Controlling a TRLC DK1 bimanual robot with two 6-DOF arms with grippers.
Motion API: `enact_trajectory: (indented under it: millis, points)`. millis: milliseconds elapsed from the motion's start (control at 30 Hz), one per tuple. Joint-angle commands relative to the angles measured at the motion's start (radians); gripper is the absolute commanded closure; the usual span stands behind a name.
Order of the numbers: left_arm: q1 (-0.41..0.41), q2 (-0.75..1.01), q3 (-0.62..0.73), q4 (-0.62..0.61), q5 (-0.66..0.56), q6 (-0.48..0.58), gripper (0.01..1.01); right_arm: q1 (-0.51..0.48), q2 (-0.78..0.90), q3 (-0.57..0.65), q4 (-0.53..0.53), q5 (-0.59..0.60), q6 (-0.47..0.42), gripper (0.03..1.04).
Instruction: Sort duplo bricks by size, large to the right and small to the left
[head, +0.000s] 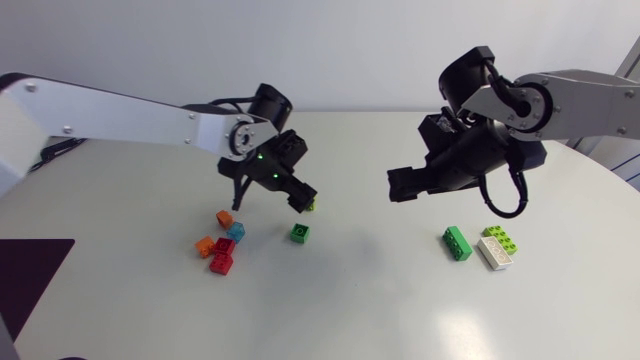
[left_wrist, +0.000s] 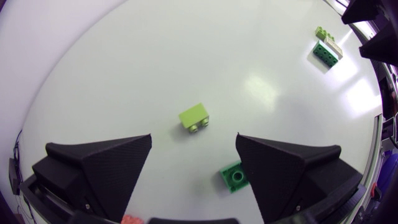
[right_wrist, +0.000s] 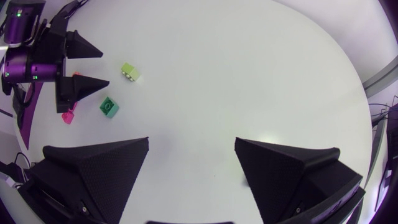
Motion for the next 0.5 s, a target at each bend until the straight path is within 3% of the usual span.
enact_trajectory:
  millis: [0, 367, 433, 467]
  points:
    - [-0.016, 0.087, 0.074, -0.028, 0.000, -0.027, 0.043, -0.025, -0.011, -0.037, 0.001, 0.000, 0.005, 0.07]
    - [-0.015, 0.224, 0.206, -0.049, 0.000, -0.054, 0.120, -0.046, -0.001, -0.031, 0.006, -0.001, -0.006, 0.07]
    - [-0.016, 0.227, 0.210, -0.049, 0.000, -0.055, 0.182, -0.046, -0.004, -0.031, 0.004, -0.001, -0.006, 0.07]
    - [-0.018, 0.227, 0.210, -0.051, 0.000, -0.054, 0.266, -0.046, -0.007, -0.031, 0.004, -0.001, -0.008, 0.07]
